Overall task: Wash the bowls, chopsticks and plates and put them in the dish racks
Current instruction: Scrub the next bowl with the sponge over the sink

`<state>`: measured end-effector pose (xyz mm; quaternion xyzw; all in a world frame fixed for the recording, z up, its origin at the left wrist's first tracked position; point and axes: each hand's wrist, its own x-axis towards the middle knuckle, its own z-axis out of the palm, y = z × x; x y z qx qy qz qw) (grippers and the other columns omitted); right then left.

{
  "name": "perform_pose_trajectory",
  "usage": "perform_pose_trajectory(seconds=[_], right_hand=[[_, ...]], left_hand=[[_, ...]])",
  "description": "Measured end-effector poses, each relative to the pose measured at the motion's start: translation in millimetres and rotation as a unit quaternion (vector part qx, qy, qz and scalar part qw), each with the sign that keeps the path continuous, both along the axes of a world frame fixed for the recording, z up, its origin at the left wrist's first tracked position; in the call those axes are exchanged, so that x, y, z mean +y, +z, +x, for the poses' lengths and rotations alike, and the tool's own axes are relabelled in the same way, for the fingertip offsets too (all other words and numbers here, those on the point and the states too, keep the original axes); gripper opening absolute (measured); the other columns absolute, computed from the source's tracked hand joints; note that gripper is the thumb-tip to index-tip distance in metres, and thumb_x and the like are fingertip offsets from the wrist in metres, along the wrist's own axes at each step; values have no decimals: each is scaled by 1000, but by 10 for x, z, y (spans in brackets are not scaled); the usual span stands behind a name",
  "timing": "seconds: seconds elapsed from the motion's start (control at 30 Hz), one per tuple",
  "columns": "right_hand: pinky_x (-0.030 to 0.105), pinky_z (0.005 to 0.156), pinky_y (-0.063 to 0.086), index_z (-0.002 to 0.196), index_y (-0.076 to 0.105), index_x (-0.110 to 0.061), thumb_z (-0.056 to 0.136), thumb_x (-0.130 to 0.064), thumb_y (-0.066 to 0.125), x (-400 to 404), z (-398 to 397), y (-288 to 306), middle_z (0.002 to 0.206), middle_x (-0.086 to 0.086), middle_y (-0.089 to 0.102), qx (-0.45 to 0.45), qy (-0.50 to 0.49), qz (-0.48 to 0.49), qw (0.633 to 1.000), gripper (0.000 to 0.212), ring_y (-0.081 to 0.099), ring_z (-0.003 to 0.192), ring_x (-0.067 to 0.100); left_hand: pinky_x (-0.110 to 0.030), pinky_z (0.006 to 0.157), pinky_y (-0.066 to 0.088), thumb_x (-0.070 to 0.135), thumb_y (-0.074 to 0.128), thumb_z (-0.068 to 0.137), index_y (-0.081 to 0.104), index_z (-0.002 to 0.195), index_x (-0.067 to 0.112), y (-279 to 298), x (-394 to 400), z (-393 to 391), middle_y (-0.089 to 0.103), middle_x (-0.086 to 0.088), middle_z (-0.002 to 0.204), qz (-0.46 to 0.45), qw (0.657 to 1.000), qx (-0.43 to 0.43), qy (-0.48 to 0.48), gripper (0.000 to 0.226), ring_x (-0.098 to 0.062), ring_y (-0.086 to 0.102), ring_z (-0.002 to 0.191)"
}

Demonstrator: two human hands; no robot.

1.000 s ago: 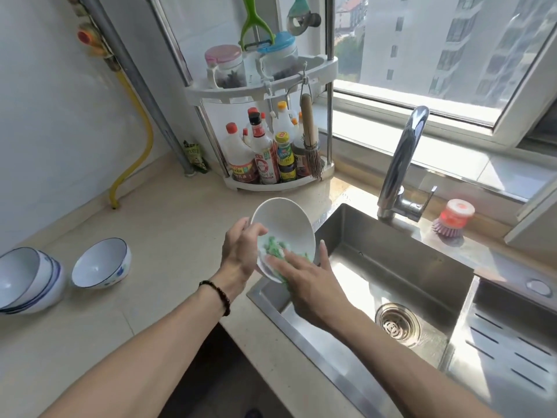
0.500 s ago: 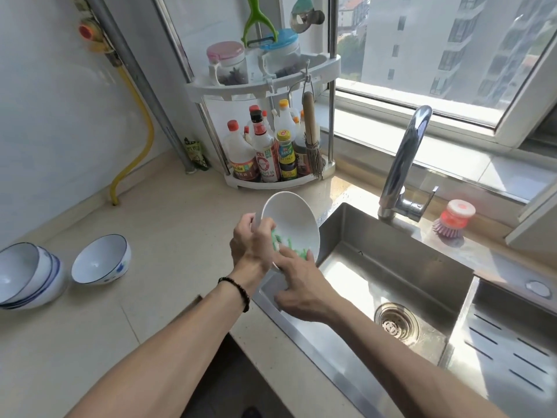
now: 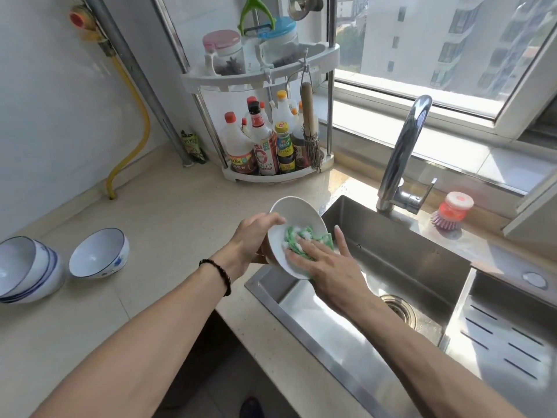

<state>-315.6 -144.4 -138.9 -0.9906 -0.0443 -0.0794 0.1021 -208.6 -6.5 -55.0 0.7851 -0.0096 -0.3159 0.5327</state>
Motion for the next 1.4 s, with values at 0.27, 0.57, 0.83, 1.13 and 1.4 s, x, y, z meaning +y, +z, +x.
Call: perform_pose_trajectory(seconds=[0.27,0.57,0.83,1.13,1.4], right_hand=[[53,121,17,100,71,-25,86,-8,61,432,187,351,96,-6,72,-36,-127,224,966,24,67,95,20],[60,116,-18,148,41,-35,78,3,53,285,134,475,159,-3,35,119,-10,223,968,80,28,149,21],[56,118,-19,156,26,-35,83,-2,56,165,153,499,164,-4,24,121,-25,147,981,86,19,152,19],[54,116,-23,147,44,-35,82,2,54,319,152,489,163,-6,27,82,-61,195,976,75,20,152,16],[61,113,-16,132,60,-34,87,-16,73,-12,61,375,149,-1,52,-19,35,58,998,49,53,134,20]], left_hand=[[-39,68,55,47,60,65,60,99,22,-202,-265,-196,68,-3,96,-79,981,-131,123,43,-24,66,86],[-43,63,44,42,55,61,56,56,22,-163,-176,-56,57,2,61,-63,964,-169,198,21,-27,56,68],[-41,64,47,44,56,58,63,63,20,-97,-89,1,62,-2,68,-60,974,-144,164,25,-31,62,75],[-54,70,58,45,60,58,71,75,16,-25,-36,52,71,-14,88,-59,975,-118,178,35,-41,69,90],[-32,57,55,53,61,67,65,112,14,144,160,193,69,-17,96,-18,999,20,41,60,-31,68,79]])
